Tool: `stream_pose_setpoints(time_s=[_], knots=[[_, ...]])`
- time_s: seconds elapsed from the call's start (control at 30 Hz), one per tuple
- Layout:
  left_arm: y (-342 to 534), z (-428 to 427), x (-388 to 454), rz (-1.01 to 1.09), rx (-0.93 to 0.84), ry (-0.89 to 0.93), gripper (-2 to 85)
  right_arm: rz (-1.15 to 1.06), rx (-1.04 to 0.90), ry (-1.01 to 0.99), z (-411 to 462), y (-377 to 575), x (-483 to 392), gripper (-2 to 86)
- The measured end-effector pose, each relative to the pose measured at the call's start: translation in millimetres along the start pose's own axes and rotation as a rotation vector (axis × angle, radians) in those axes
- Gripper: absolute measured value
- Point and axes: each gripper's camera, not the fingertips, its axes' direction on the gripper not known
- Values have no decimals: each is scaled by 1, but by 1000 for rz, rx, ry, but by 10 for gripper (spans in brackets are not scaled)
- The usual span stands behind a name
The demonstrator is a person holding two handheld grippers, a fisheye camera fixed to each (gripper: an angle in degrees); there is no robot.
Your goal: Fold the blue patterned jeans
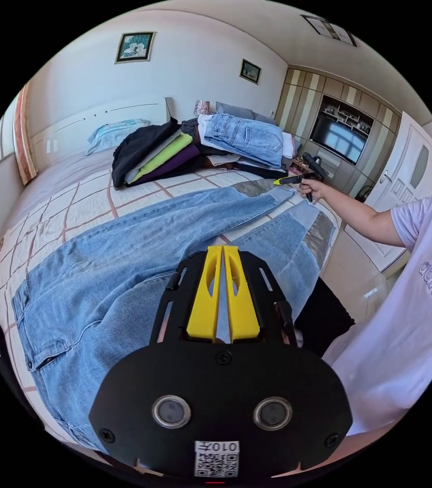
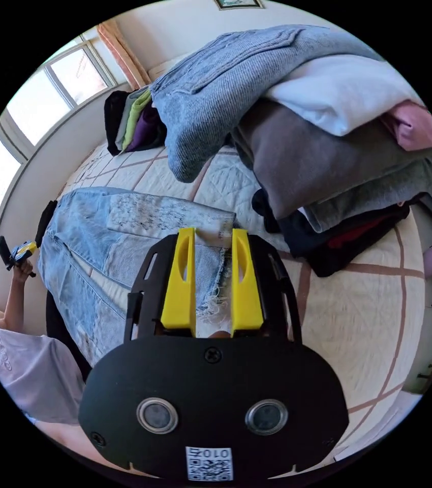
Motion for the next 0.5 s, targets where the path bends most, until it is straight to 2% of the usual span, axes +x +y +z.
stream_pose_setpoints(time_s=[0.17,0.3,0.5], knots=[[-45,26,13,71,-15,-35,-1,-204,122,-48,-37,46,-30,32],[-84,65,31,159,-33,-1,-1,-374,132,-68,-44,102,-61,21],[-143,130,72,226,20,64,0,-419,64,3,-30,137,-85,22]])
